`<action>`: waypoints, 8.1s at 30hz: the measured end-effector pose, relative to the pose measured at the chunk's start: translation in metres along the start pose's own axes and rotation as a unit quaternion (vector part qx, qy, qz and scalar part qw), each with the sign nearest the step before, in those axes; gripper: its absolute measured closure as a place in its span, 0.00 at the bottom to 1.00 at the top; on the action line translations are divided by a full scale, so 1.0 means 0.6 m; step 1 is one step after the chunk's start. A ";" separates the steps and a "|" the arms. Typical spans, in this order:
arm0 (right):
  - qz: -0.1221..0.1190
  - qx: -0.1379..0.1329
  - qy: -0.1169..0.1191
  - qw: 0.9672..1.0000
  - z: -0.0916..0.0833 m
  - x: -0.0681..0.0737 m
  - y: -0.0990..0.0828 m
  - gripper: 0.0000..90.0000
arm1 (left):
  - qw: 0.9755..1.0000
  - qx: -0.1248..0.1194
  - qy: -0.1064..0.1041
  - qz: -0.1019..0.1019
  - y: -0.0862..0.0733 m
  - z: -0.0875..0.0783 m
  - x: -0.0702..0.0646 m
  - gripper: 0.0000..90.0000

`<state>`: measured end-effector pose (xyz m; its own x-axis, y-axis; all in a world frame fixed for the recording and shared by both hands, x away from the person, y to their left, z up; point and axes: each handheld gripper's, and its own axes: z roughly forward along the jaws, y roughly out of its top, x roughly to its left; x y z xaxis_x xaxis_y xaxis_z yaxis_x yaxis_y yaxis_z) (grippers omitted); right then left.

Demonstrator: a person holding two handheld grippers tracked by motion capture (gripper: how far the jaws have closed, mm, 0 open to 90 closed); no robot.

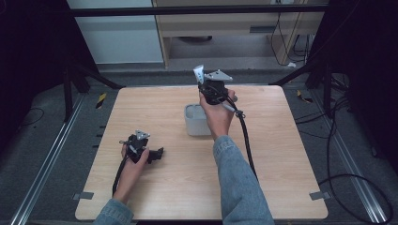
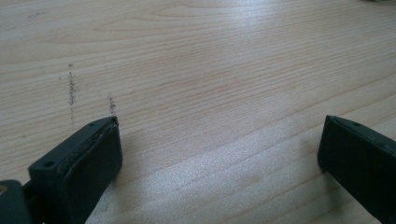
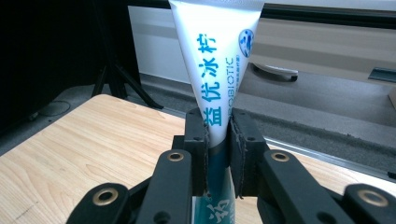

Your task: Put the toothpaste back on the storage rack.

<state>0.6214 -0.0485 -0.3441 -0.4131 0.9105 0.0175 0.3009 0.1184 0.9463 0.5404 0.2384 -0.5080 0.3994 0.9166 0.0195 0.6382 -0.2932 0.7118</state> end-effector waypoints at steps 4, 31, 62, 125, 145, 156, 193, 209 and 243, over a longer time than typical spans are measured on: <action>-0.001 0.006 -0.001 1.000 0.002 -0.001 -0.007 0.88 | 1.000 0.000 0.000 0.000 0.000 0.000 0.000 0.00; -0.009 0.033 0.005 0.999 0.011 -0.002 -0.026 0.87 | 1.000 0.000 0.000 -0.001 0.000 0.000 0.000 0.00; -0.016 0.052 0.014 0.998 0.002 0.005 -0.042 0.88 | 1.000 0.001 0.000 0.000 0.000 0.000 0.000 0.00; -0.019 0.102 0.017 0.994 0.005 0.012 -0.092 0.88 | 1.000 0.001 -0.001 0.002 0.001 0.000 0.000 0.00; -0.021 0.107 0.022 0.994 0.006 0.015 -0.093 0.87 | 1.000 0.001 -0.001 0.002 0.001 0.000 0.000 0.00; -0.012 0.105 0.029 0.994 0.012 0.013 -0.093 0.87 | 1.000 0.001 -0.001 0.002 0.001 0.000 0.000 0.00; -0.003 0.112 0.039 0.993 0.025 0.017 -0.083 0.82 | 1.000 0.002 -0.001 0.002 0.001 0.000 0.000 0.00; -0.002 0.111 0.035 0.993 0.012 0.012 -0.083 0.73 | 1.000 0.001 -0.001 0.002 0.001 0.000 0.000 0.00; -0.003 0.165 0.025 0.986 -0.020 0.018 -0.075 0.12 | 1.000 0.001 -0.001 0.002 0.001 0.000 0.000 0.00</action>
<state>0.5931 -0.0486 -0.3824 -0.4552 0.8897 0.0368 0.5588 0.2532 0.7897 0.5407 0.2383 -0.5078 0.4035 0.9148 0.0197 0.6385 -0.2969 0.7100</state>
